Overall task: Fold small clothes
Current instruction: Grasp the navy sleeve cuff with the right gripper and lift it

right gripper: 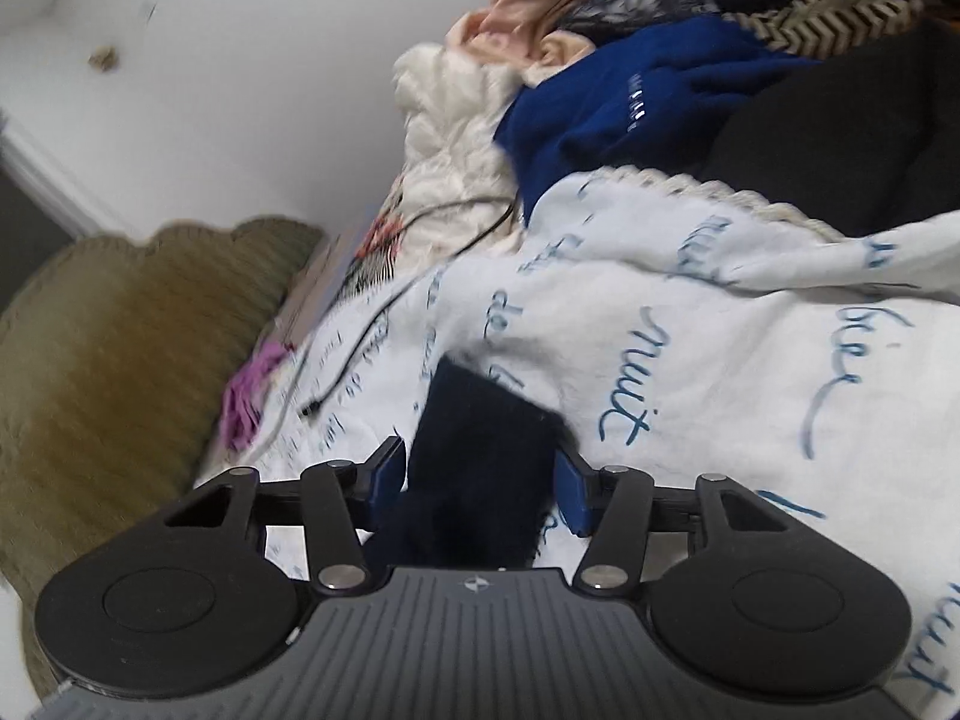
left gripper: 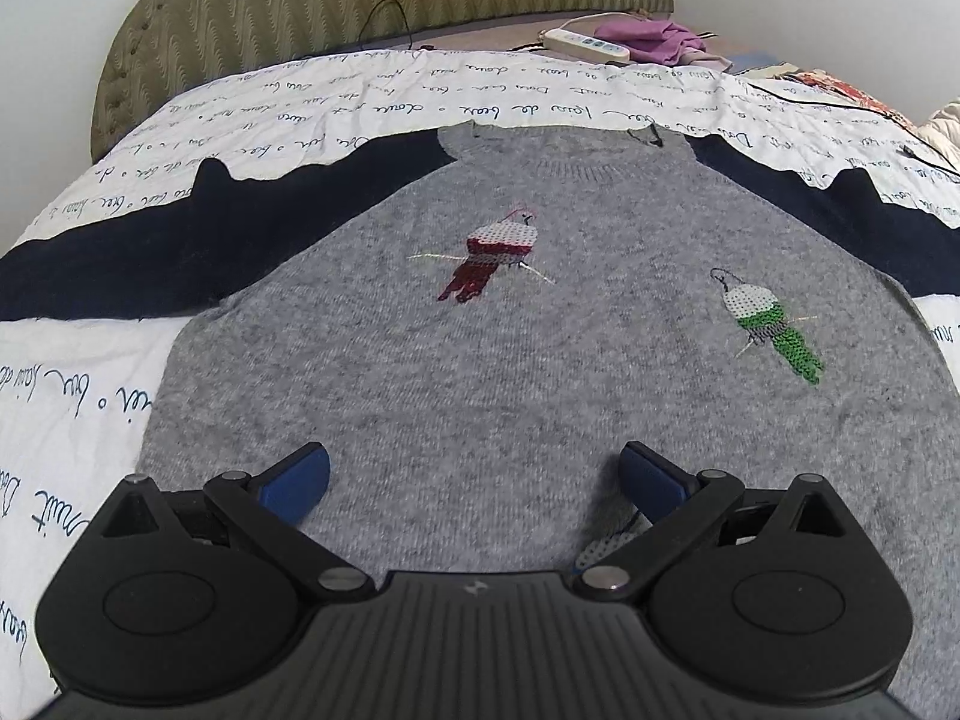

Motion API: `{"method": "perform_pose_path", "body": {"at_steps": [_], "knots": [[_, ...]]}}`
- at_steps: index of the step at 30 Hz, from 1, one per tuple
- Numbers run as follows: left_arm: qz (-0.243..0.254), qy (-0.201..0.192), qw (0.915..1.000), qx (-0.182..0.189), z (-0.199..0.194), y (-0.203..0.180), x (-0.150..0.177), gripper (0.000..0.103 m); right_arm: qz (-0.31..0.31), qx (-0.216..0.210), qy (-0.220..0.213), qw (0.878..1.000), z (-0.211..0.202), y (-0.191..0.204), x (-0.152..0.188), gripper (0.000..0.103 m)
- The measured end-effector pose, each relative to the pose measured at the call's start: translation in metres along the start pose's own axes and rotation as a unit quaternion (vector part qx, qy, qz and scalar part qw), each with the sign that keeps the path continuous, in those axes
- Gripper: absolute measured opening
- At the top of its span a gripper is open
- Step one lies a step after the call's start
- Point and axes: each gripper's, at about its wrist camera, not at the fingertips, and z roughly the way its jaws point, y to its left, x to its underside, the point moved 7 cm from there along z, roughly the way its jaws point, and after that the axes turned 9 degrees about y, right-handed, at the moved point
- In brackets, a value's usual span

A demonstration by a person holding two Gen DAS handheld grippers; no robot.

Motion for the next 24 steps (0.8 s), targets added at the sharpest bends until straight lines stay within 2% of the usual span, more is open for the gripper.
{"method": "perform_pose_path", "body": {"at_steps": [2, 3, 4, 5, 9, 12, 14, 17, 20, 24], "knots": [[0.000, -0.004, 1.0000, 0.003, -0.001, -0.002, -0.002, 0.103, -0.012, 0.004, -0.008, 1.000, 0.006, 0.001, -0.003, 0.045], [-0.004, -0.008, 0.9999, 0.006, -0.003, -0.002, -0.003, 0.103, -0.011, 0.000, -0.011, 1.000, 0.008, 0.001, -0.004, 0.035], [-0.009, -0.013, 0.9998, 0.013, -0.005, -0.002, -0.005, 0.103, -0.009, -0.001, -0.015, 1.000, 0.009, 0.001, -0.004, 0.029], [-0.018, -0.020, 0.9994, 0.024, -0.007, -0.002, -0.006, 0.103, -0.012, 0.001, -0.018, 1.000, 0.010, 0.000, -0.004, 0.017], [-0.056, -0.043, 0.9940, 0.084, -0.017, -0.001, -0.016, 0.103, -0.036, 0.008, -0.031, 0.999, 0.008, 0.006, -0.006, 0.013], [-0.088, -0.064, 0.9858, 0.128, -0.021, 0.000, -0.029, 0.103, -0.080, -0.003, -0.047, 0.996, -0.007, 0.034, 0.003, 0.013], [-0.106, -0.077, 0.9763, 0.172, -0.021, -0.002, -0.043, 0.103, -0.123, -0.024, -0.048, 0.991, -0.018, 0.066, 0.018, 0.013], [-0.134, -0.068, 0.9633, 0.222, -0.013, -0.006, -0.062, 0.103, -0.197, -0.078, -0.036, 0.977, -0.036, 0.128, 0.061, 0.013], [-0.165, -0.045, 0.9448, 0.279, -0.001, -0.010, -0.076, 0.103, -0.264, -0.142, 0.002, 0.954, -0.048, 0.192, 0.121, 0.013], [-0.212, -0.007, 0.9126, 0.349, 0.018, -0.011, -0.083, 0.103, -0.337, -0.195, 0.071, 0.918, -0.049, 0.253, 0.210, 0.013]]}}
